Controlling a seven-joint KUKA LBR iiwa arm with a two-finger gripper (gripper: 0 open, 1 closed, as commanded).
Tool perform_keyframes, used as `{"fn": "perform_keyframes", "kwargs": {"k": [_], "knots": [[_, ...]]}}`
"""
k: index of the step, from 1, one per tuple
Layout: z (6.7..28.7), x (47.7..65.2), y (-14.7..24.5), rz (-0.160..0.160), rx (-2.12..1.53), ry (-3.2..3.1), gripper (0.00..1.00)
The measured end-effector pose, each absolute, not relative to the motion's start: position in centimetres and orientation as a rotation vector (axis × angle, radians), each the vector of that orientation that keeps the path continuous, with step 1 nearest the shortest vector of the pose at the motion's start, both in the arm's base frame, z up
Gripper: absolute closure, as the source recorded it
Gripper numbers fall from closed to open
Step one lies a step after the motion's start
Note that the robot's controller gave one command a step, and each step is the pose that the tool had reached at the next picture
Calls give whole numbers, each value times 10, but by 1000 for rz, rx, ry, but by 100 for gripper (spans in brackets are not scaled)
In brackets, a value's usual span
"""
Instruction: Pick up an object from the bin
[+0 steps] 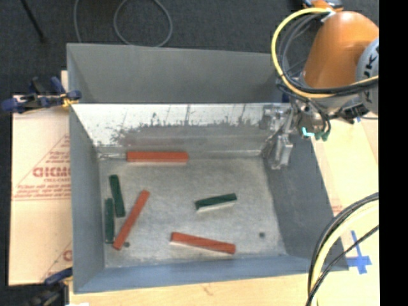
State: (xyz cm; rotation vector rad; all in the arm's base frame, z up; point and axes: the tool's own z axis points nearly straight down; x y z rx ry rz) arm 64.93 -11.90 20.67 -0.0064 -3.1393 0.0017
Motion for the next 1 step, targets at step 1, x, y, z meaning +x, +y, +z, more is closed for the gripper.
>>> {"fn": "perform_keyframes", "kwargs": {"k": [1], "knots": [[69, 645, -106, 2, 77, -3141, 0]]}}
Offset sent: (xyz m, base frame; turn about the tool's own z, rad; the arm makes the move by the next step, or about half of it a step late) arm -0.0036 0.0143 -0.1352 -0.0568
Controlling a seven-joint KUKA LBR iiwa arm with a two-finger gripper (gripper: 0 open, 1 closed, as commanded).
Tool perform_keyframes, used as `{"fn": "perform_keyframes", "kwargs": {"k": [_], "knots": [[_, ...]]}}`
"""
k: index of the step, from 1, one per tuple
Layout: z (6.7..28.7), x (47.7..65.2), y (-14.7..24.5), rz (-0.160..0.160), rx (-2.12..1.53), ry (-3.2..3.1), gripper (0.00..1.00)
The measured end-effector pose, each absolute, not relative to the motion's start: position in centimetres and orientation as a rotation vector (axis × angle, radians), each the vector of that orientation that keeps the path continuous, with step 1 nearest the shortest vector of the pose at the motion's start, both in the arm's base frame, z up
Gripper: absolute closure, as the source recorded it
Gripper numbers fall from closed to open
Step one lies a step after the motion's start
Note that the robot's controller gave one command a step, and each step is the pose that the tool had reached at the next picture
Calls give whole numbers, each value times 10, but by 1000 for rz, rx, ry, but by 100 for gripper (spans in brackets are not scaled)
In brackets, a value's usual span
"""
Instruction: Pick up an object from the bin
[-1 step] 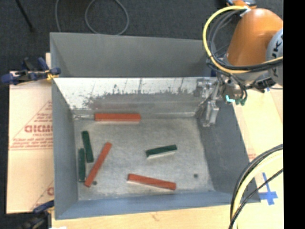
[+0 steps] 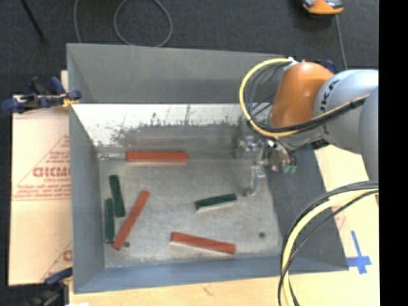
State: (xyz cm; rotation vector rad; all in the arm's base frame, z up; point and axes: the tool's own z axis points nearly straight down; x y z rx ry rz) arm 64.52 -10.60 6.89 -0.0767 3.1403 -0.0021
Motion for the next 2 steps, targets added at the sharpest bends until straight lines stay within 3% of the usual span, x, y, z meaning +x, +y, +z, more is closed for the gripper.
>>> {"fn": "perform_keyframes", "kwargs": {"k": [2], "knots": [[74, 525, 30, 6, 59, 3143, 0]]}}
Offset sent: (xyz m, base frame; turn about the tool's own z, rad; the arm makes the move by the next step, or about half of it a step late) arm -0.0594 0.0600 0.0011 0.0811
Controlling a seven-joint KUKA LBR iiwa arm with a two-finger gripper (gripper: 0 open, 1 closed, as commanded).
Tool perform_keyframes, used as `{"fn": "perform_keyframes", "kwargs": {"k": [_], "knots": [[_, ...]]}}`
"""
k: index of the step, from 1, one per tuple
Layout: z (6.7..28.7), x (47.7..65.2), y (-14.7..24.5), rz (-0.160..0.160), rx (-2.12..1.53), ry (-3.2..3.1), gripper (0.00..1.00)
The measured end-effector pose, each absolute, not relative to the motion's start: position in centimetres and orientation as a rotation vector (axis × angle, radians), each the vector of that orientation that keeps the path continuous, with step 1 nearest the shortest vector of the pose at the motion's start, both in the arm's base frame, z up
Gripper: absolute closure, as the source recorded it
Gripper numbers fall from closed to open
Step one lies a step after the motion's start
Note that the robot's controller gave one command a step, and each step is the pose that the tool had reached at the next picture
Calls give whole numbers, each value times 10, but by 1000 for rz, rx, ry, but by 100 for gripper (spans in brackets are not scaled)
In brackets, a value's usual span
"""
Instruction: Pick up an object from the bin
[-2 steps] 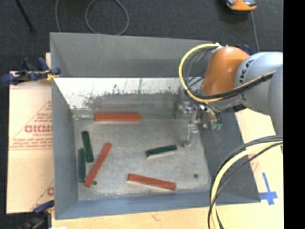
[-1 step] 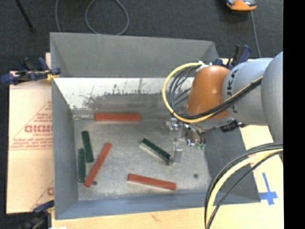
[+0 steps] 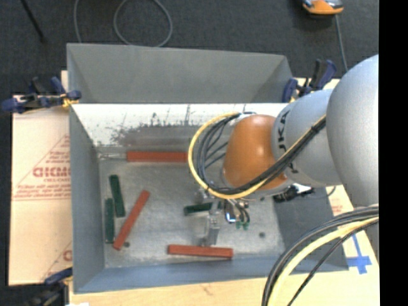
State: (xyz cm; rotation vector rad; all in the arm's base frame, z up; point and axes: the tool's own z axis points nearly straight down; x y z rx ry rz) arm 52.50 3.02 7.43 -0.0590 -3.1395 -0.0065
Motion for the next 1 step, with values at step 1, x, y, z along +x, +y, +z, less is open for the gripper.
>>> {"fn": "perform_keyframes", "kwargs": {"k": [1], "knots": [[74, 527, 25, 0, -63, -3144, 100]]}}
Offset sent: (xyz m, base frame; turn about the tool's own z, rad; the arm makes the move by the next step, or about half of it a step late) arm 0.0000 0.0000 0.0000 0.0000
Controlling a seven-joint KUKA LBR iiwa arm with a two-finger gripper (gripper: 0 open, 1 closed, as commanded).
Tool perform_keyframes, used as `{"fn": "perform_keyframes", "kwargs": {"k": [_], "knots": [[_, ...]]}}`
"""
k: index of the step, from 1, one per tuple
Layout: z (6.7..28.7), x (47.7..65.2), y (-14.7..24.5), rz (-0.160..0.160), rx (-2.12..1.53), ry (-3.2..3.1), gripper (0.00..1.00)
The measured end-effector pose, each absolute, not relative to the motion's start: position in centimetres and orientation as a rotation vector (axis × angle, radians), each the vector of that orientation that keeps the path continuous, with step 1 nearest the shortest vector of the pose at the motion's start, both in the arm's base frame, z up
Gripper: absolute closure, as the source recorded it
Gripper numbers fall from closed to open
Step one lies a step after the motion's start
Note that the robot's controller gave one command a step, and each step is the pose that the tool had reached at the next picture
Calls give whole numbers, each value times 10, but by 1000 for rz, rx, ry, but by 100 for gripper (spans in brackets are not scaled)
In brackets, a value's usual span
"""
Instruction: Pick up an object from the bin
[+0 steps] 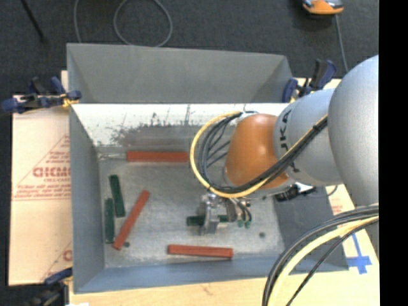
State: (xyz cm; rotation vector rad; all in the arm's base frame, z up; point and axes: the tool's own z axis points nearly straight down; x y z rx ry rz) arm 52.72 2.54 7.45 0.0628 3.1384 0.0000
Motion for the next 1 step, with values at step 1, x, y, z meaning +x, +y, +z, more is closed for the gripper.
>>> {"fn": "perform_keyframes", "kwargs": {"k": [1], "knots": [[238, 549, 11, 1, 76, 3128, 100]]}}
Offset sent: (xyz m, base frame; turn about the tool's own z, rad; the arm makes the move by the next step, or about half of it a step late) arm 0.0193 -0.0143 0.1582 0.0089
